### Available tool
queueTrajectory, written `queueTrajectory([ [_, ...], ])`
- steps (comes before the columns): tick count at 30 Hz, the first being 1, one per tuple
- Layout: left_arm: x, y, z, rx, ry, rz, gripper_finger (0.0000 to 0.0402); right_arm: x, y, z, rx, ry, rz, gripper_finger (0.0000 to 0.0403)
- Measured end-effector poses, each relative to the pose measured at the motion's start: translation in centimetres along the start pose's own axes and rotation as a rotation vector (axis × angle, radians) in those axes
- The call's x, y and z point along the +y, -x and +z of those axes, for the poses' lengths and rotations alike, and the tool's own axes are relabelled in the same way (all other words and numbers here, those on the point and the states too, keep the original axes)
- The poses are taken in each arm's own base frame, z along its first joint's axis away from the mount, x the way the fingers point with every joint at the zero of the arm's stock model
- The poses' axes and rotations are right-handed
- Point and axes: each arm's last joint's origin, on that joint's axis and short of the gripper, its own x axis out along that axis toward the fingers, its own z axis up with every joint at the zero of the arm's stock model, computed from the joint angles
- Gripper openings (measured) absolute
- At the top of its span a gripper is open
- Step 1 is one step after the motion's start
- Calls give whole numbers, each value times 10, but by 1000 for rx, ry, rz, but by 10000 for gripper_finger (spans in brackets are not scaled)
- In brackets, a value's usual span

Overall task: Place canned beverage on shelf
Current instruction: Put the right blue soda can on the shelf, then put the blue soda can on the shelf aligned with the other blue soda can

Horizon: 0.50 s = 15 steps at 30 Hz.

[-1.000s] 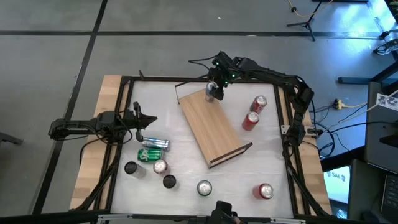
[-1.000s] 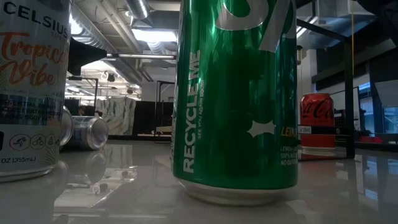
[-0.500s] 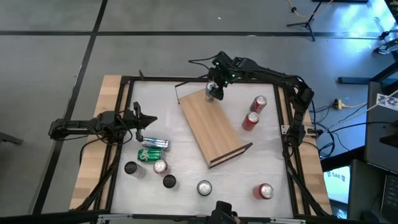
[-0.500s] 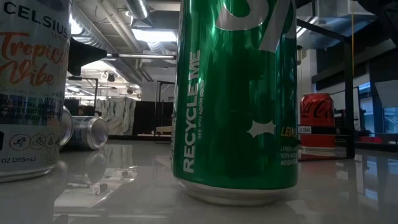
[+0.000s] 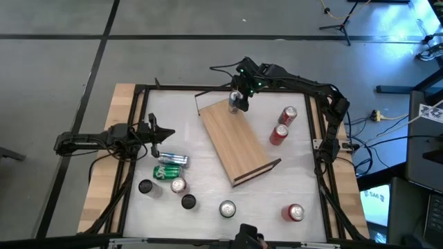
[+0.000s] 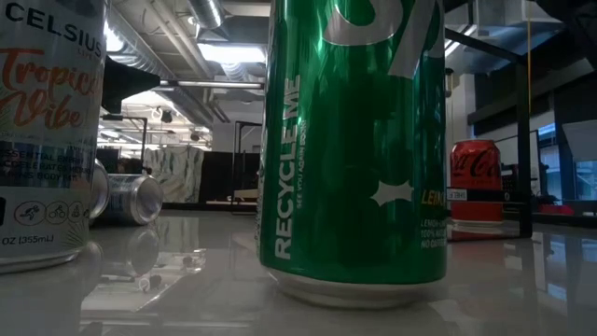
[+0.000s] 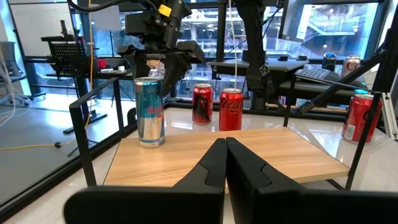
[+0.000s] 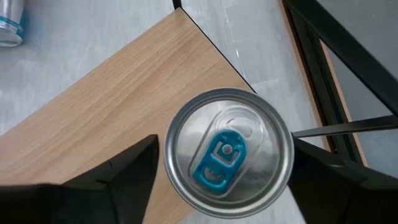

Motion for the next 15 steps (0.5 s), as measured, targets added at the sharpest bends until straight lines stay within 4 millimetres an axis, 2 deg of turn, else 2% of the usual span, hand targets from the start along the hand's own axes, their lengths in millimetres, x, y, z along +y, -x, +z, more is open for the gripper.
queueTrajectory([
  [7,0,0,0,-1,1,0,0,0,0,0,1,-2,2,392],
  [15,0,0,1,-8,-30,0,0,2,2,-4,38,-14,12,394],
])
